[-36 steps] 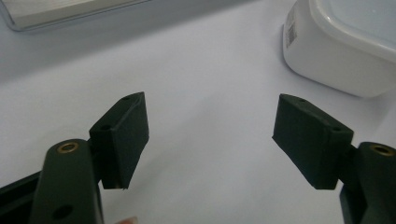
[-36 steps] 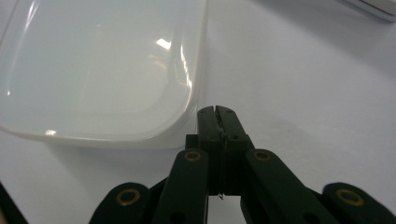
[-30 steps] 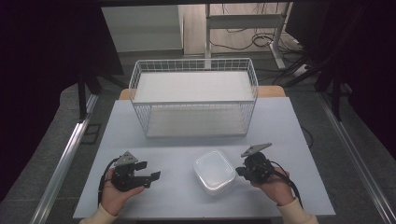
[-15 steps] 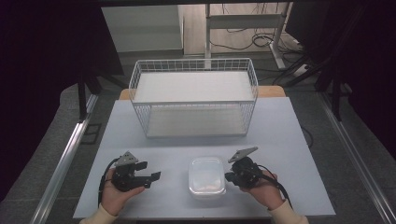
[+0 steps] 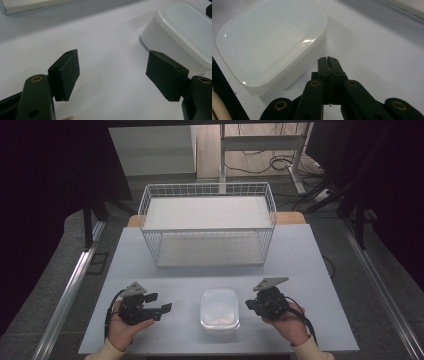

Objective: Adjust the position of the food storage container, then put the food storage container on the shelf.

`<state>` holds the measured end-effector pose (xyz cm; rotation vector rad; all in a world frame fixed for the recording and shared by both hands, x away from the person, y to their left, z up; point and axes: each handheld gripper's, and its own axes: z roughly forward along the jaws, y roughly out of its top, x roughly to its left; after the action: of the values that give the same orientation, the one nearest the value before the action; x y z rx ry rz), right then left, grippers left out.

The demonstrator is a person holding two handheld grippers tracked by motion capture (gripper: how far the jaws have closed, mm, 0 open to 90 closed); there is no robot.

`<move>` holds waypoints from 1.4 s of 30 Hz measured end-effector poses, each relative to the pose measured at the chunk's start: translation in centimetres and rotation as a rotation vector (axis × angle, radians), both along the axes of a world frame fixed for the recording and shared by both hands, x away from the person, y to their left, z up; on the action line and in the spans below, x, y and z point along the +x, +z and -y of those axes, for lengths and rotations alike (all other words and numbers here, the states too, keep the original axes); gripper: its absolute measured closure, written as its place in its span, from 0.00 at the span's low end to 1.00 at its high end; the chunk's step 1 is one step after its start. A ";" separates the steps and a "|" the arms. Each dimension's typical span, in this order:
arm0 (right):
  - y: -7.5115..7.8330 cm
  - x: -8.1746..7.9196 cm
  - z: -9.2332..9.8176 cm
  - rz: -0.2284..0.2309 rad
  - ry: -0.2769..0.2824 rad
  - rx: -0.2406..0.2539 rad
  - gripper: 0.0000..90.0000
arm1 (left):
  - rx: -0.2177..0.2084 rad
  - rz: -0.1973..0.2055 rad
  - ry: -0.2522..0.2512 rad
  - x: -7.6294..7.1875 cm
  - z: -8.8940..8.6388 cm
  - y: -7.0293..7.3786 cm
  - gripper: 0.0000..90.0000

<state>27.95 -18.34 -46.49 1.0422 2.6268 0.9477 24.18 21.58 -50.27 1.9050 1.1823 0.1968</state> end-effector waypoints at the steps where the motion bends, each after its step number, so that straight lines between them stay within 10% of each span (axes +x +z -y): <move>1: 0.1 -0.1 0.4 0.007 -0.011 0.019 1.00 | -0.008 -0.003 0.001 0.0 0.0 0.0 0.30; 3: 0.2 -0.2 1.2 0.021 -0.035 0.056 0.96 | -0.027 -0.012 0.001 0.0 -0.1 0.1 0.30; 8: -0.2 -0.4 3.1 0.062 -0.135 0.136 0.52 | -0.050 -0.016 0.009 -0.1 -0.2 0.6 0.30; 15: -0.5 0.1 4.2 0.061 -0.177 0.203 0.33 | -0.058 -0.012 0.038 0.0 -0.4 1.9 0.30; 32: -0.4 0.1 4.7 0.122 -0.175 0.244 0.31 | -0.039 -0.017 0.008 0.0 0.7 2.7 0.30; 42: 0.0 -0.2 3.5 0.038 -0.132 0.250 0.31 | -0.066 -0.051 -0.027 0.2 1.8 3.3 0.33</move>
<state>27.78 -21.87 -46.52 1.2208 2.4184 1.2743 24.43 19.73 -46.94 1.8770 1.1815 0.0944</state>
